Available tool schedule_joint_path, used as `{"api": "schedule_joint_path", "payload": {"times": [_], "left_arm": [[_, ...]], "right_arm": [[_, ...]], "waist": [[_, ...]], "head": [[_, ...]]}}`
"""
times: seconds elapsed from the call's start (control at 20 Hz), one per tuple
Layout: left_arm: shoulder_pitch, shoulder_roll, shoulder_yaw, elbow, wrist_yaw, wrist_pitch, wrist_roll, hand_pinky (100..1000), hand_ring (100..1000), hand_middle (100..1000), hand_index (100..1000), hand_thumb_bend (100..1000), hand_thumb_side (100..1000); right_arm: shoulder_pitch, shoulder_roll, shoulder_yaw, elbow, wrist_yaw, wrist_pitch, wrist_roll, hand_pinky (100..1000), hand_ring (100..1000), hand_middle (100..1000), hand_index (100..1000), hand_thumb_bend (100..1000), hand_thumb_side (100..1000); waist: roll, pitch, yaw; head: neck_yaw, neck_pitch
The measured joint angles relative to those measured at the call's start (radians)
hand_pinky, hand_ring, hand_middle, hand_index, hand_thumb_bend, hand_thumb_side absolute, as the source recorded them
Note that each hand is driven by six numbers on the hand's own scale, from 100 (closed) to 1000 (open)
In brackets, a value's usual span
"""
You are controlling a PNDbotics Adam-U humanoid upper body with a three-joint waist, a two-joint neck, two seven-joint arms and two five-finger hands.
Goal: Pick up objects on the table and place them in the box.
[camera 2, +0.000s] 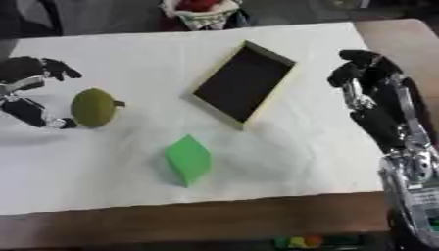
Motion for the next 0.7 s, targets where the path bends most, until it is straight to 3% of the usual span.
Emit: {"api": "schedule_joint_path", "payload": {"times": [0.25,0.7], "left_arm": [[-0.024,-0.035,-0.008,0.063,-0.027,-0.010,0.010,787,759,788,909,509,376],[-0.047,-0.081,-0.024,0.116,-0.063,-0.031,0.042,746,695,722,849,481,241]], "right_arm": [[0.000,0.000,0.001,0.000,0.000,-0.001,0.003,643,605,544,754,100,502],[0.000,0.000,0.005,0.000,0.000,0.000,0.005,643,604,544,754,100,501]], "waist": [[-0.002,0.000,-0.002],[-0.003,0.000,-0.003]], "head": [[0.002,0.000],[0.003,0.000]]}}
